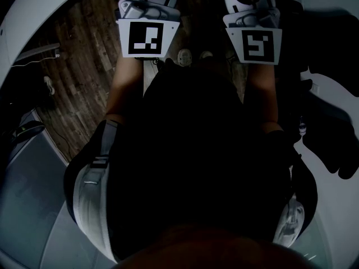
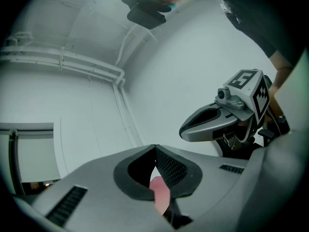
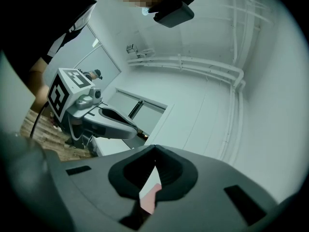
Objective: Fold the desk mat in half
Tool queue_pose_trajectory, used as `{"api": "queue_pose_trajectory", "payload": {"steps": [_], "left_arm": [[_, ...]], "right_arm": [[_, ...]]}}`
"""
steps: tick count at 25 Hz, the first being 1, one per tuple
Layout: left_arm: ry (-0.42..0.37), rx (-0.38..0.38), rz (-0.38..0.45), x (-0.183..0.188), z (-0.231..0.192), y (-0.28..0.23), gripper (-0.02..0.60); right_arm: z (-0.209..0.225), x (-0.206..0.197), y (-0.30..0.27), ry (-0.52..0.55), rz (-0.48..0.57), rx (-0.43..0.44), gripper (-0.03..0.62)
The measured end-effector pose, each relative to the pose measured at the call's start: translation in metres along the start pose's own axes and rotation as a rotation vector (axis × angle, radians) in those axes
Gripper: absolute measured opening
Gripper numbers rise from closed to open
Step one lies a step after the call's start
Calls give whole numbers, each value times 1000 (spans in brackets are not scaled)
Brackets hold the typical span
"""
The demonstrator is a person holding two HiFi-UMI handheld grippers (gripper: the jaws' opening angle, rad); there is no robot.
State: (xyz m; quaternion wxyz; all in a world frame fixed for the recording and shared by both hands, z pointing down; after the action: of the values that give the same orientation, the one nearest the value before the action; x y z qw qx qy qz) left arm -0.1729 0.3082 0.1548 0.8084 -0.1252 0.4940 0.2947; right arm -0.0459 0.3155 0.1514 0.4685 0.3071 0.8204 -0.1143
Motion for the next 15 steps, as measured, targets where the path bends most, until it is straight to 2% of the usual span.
{"api": "queue_pose_trajectory", "payload": {"steps": [15], "left_arm": [[1,-18,-2,-13,-6,-15,11]], "right_arm": [[5,-10,-7,-35,13,-31,29]]}}
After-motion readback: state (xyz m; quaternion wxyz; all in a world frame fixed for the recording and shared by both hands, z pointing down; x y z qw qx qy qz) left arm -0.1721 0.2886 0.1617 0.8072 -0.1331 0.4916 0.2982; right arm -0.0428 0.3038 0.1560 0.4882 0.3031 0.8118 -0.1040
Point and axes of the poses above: the fingertips, and each gripper's own axes: y backward along the fingers, z to its right, x out of its top, the point moved 6 cm from there along y, backward along the fingers, and after that the axes turned 2 degrees about -x, right-handed, at the moved point
